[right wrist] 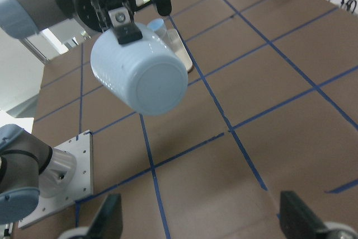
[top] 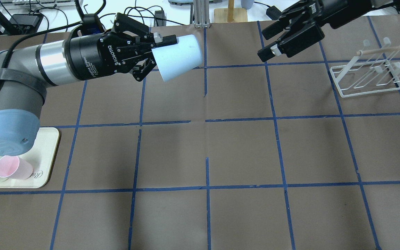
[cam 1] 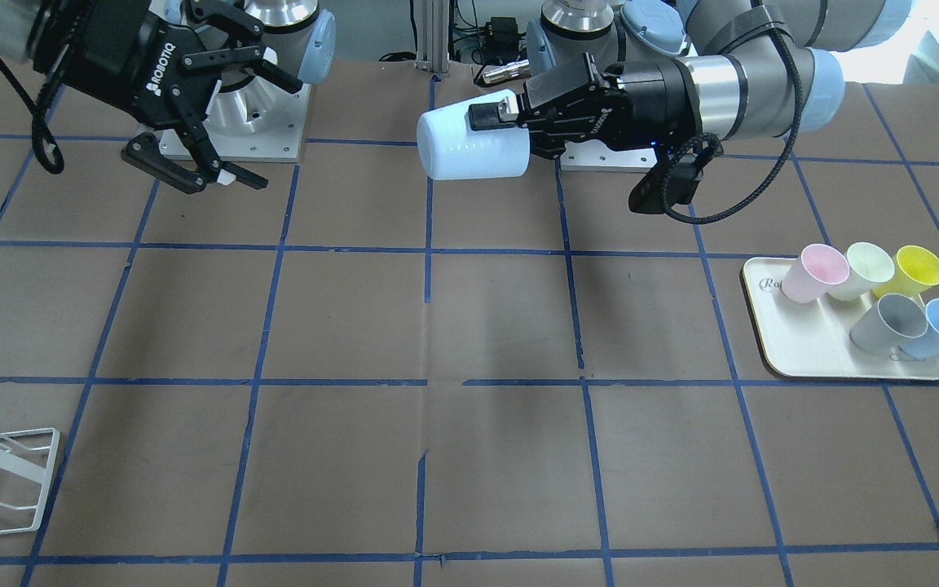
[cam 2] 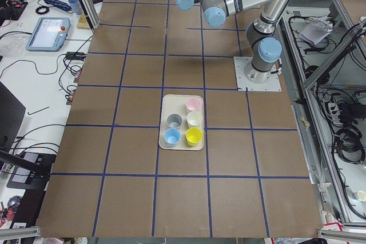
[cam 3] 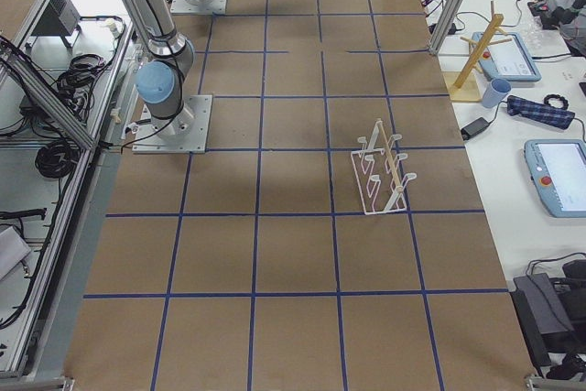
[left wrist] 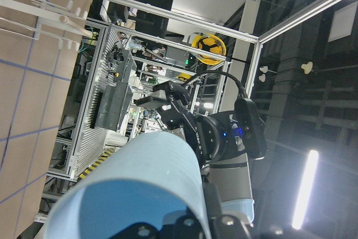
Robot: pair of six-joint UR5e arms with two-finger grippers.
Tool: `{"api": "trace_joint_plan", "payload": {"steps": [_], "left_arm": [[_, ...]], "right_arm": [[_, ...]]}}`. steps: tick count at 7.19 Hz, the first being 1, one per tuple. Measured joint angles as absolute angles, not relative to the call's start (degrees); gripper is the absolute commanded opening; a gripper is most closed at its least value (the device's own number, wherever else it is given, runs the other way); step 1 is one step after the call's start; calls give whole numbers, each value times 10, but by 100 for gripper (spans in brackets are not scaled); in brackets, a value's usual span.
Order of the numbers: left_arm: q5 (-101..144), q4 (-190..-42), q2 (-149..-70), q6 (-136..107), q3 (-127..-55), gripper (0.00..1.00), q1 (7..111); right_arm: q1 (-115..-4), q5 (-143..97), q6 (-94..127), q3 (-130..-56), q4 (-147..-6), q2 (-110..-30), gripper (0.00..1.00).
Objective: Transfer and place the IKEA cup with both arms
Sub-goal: 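Open the right gripper and withdraw it while the left gripper holds the cup, then carry the cup with the left gripper down to the white tray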
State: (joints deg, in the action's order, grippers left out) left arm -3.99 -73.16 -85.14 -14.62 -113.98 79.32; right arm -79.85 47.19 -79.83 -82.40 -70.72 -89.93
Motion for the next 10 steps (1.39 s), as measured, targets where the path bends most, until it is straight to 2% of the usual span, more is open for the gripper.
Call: {"api": "trace_joint_plan", "payload": {"steps": [3, 5, 8, 10], "left_arm": [[-242, -678, -843, -204, -1112, 0, 774], [-372, -682, -844, -201, -1080, 0, 773], [-562, -736, -841, -95, -1066, 0, 769], [-680, -812, -844, 25, -1043, 0, 737]], "right_arm": [[-799, 691, -726, -766, -754, -851, 100], [-820, 809, -610, -754, -810, -815, 100], [-896, 907, -318, -768, -866, -799, 100], [-919, 930, -174, -818, -941, -801, 100]]}}
